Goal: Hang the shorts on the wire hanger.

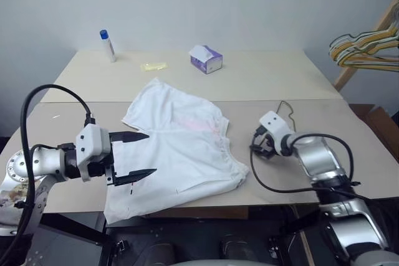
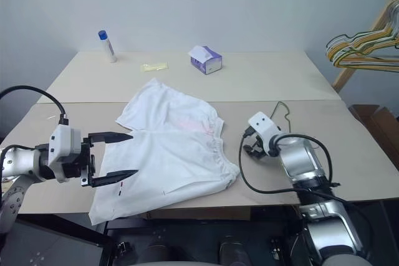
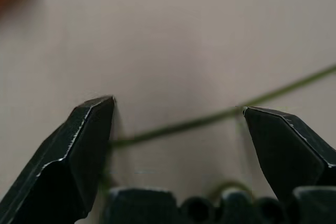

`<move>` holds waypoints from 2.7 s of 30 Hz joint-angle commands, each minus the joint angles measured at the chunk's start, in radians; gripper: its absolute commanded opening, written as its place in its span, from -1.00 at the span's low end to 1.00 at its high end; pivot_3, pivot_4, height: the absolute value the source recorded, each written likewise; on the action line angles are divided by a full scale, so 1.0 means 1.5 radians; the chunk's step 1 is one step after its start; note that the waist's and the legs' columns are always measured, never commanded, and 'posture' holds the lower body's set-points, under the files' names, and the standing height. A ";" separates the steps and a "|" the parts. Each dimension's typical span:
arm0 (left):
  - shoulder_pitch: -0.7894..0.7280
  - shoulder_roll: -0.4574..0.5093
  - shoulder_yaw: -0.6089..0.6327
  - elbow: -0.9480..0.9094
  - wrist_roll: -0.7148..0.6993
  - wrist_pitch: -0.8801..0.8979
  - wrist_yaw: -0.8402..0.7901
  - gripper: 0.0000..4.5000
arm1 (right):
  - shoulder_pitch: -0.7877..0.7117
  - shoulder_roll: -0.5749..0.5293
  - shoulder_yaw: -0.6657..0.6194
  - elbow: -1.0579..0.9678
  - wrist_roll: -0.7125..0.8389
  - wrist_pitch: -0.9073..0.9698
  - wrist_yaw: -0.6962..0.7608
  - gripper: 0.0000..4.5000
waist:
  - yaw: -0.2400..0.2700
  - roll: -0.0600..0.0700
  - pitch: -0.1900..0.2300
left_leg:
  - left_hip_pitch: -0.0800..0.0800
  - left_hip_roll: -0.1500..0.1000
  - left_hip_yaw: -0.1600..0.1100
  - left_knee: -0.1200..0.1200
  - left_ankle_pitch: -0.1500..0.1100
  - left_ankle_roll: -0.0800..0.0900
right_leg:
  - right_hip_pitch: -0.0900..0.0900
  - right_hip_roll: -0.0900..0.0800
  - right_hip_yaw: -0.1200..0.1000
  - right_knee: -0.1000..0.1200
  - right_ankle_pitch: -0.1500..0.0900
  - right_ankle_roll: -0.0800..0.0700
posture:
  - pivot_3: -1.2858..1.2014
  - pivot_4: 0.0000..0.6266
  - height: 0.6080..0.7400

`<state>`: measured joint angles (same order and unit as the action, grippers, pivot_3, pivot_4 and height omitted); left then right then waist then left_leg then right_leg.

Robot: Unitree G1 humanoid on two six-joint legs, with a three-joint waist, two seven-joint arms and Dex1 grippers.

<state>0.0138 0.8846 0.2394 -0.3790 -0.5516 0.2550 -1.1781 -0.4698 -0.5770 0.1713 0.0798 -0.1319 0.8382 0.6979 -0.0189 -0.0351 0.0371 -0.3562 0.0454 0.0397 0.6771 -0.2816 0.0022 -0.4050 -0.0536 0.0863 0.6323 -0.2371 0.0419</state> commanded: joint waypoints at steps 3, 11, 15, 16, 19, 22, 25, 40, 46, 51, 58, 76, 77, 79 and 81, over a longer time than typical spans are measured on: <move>-0.004 -0.001 0.001 -0.003 0.007 -0.024 -0.006 0.99 | 0.046 -0.062 -0.038 -0.081 0.020 0.027 0.013 1.00 | -0.002 0.000 0.000 | 0.001 0.000 0.000 0.000 0.000 0.000 | 0.001 0.000 0.000 0.000 0.000 0.000 | 0.04 -1.00 1.00; -0.034 -0.020 -0.020 0.008 0.003 -0.029 -0.002 0.99 | -0.040 0.030 -0.166 -0.038 0.102 0.114 -0.075 1.00 | -0.027 0.000 0.000 | 0.002 0.000 0.000 0.001 0.000 0.000 | 0.001 0.001 0.002 0.000 0.000 0.000 | 0.02 -1.00 1.00; -0.053 -0.035 -0.028 0.004 -0.012 -0.019 0.001 0.99 | -0.102 0.087 -0.208 0.070 0.109 0.108 -0.156 1.00 | -0.035 0.000 0.000 | 0.001 0.000 0.000 0.001 0.000 0.000 | 0.001 0.001 0.002 0.000 0.001 0.000 | 0.03 -1.00 1.00; -0.057 -0.037 -0.030 0.002 -0.016 -0.019 -0.003 0.99 | -0.116 0.097 -0.213 0.098 0.111 0.101 -0.173 1.00 | -0.035 0.000 0.000 | 0.001 0.000 0.000 0.000 0.000 0.000 | 0.001 0.001 0.002 -0.001 0.001 0.000 | 0.03 -1.00 1.00; -0.066 -0.040 -0.040 -0.003 -0.016 -0.019 -0.007 0.99 | -0.150 0.120 -0.214 0.176 0.112 0.083 -0.209 1.00 | -0.035 0.000 0.000 | 0.000 0.000 0.000 0.000 0.000 0.000 | 0.000 0.001 0.002 -0.001 0.001 0.001 | 0.04 -1.00 1.00; -0.073 -0.043 -0.049 -0.007 -0.011 -0.019 -0.003 0.99 | -0.161 0.131 -0.201 0.220 0.116 0.077 -0.215 1.00 | -0.036 0.000 0.000 | 0.000 0.000 0.000 0.000 0.000 0.000 | 0.000 0.001 0.002 -0.001 0.001 0.001 | 0.04 -1.00 1.00; -0.073 -0.045 -0.054 -0.012 -0.008 -0.018 0.000 0.99 | -0.157 0.132 -0.180 0.238 0.120 0.091 -0.203 1.00 | -0.036 0.000 0.000 | 0.000 0.000 0.000 0.000 0.000 0.000 | 0.000 0.001 0.002 -0.001 0.001 0.001 | 0.05 -1.00 1.00; -0.070 -0.045 -0.068 -0.014 0.000 -0.024 0.003 1.00 | -0.108 0.135 -0.129 0.239 0.114 0.120 -0.225 -0.98 | -0.038 -0.002 -0.003 | 0.002 0.001 -0.001 0.000 0.000 0.000 | 0.002 0.002 0.002 0.000 0.001 0.001 | 0.04 -1.00 1.00; -0.074 -0.047 -0.072 -0.011 0.000 -0.023 0.008 1.00 | -0.094 0.121 -0.118 0.226 0.102 0.108 -0.235 -0.99 | -0.035 -0.003 -0.005 | 0.002 0.002 -0.001 0.000 0.000 0.000 | 0.002 0.003 0.002 0.000 0.001 0.000 | 0.04 -1.00 1.00; -0.115 -0.064 -0.092 0.003 0.018 0.041 0.088 1.00 | -0.090 0.115 -0.133 0.159 0.100 0.067 -0.254 -0.99 | -0.033 -0.004 -0.005 | 0.002 0.002 -0.001 0.000 0.000 0.000 | 0.002 0.003 0.002 -0.001 0.001 0.000 | 0.04 -1.00 1.00; -0.267 -0.239 -0.023 0.089 -0.162 0.323 0.339 1.00 | -0.066 0.081 -0.125 -0.070 0.124 -0.015 -0.201 -0.99 | -0.035 0.000 -0.003 | 0.000 0.001 -0.002 0.001 0.000 0.000 | 0.000 0.003 0.002 0.000 0.001 0.001 | 0.03 -1.00 1.00; -0.413 -0.487 0.074 0.160 -0.416 0.394 0.655 1.00 | 0.036 0.112 0.021 -0.325 0.073 -0.362 -0.150 -0.99 | -0.034 0.000 -0.003 | 0.000 0.001 -0.004 0.001 0.000 0.000 | 0.001 0.004 0.003 -0.002 0.002 0.000 | 0.01 -1.00 1.00; -0.415 -0.486 0.068 0.158 -0.409 0.392 0.655 1.00 | 0.038 0.111 0.027 -0.322 0.064 -0.375 -0.152 -0.99 | -0.034 0.000 -0.003 | 0.000 0.001 -0.004 0.001 0.000 0.000 | 0.001 0.004 0.003 -0.002 0.003 0.000 | 0.01 -1.00 1.00; -0.421 -0.491 0.058 0.160 -0.404 0.387 0.651 1.00 | 0.041 0.112 0.038 -0.317 0.052 -0.393 -0.154 -0.99 | -0.034 0.000 -0.003 | 0.000 0.001 -0.004 0.001 0.000 -0.001 | 0.001 0.004 0.003 -0.002 0.003 0.000 | 0.01 -1.00 1.00; -0.429 -0.501 0.055 0.165 -0.400 0.379 0.665 0.87 | 0.040 0.120 0.043 -0.309 0.040 -0.399 -0.162 -1.00 | -0.034 0.000 -0.003 | 0.000 0.001 -0.004 0.001 0.000 -0.001 | 0.001 0.004 0.003 -0.002 0.003 0.000 | 0.01 -1.00 1.00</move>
<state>-0.5911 0.1454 0.3287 -0.1292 -1.1415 0.8477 -0.1912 -0.4032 -0.4088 0.2365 -0.3627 -0.0546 0.2759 0.4749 -0.0696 -0.0356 0.0327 -0.3564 0.0465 0.0342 0.6784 -0.2813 0.0013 -0.4033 -0.0470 0.0913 0.6295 -0.2333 0.0420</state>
